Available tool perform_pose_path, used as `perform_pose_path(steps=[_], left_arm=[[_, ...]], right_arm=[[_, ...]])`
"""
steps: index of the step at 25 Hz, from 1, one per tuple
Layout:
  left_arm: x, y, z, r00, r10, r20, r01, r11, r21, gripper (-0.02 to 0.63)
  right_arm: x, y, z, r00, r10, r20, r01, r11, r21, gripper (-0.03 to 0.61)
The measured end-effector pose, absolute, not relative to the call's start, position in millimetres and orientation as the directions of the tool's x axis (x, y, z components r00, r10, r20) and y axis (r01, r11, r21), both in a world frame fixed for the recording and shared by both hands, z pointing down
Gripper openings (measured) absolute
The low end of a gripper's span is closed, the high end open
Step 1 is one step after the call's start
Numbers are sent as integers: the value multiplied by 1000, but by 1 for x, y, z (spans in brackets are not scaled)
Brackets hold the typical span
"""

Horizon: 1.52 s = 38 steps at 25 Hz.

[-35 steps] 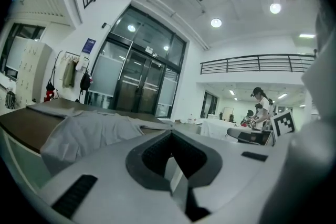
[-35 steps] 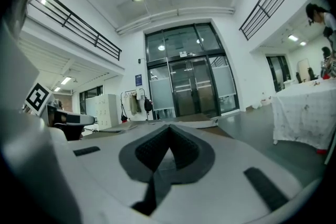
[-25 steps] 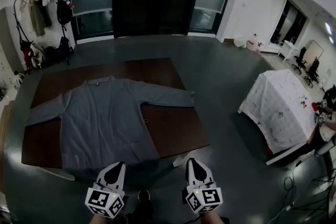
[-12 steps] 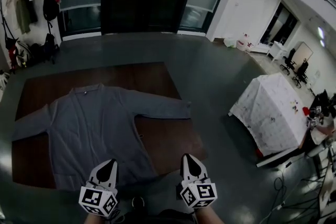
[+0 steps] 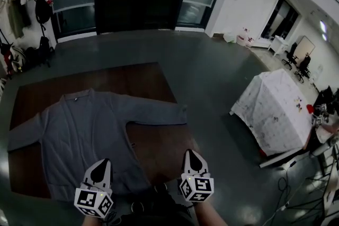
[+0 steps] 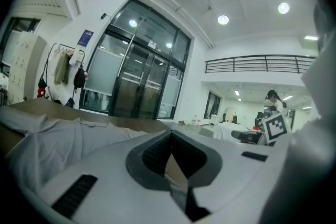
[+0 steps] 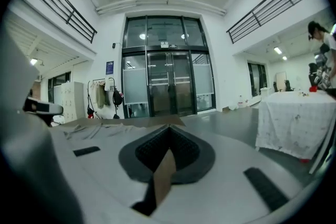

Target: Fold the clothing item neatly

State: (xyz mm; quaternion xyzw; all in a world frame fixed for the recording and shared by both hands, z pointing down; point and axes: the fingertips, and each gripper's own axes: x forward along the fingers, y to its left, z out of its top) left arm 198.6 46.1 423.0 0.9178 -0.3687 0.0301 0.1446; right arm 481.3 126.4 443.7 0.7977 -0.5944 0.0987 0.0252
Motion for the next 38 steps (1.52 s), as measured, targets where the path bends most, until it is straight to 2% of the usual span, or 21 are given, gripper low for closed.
perform_pose_path(steps=[6,12,20,22,31,38], left_arm=[[244,19,422,692,-697,187,-720,-648,249,9],[313,-17,423,693,-697,183,-719,-647,256,9],[389,-62,441,702,-672,235,-711,-652,263,9],[399,-68,451,692,-669,270,-722,-642,258,9],[437,-87,483,651,-667,361,-757,-604,250,9],[452,-94,496,632,-666,396,-772,-586,246,9]], right_arm=[[536,79,457,272,-937,218,-948,-299,-105,-12],[570,29,456,181,-958,224,-972,-209,-109,-12],[626,-15,494,173,-917,359,-978,-202,-45,-12],[636,-25,507,161,-908,388,-981,-191,-39,38],[665,-45,587,65,-808,586,-974,-180,-140,96],[659,-55,623,-56,-733,677,-958,-152,-243,198]])
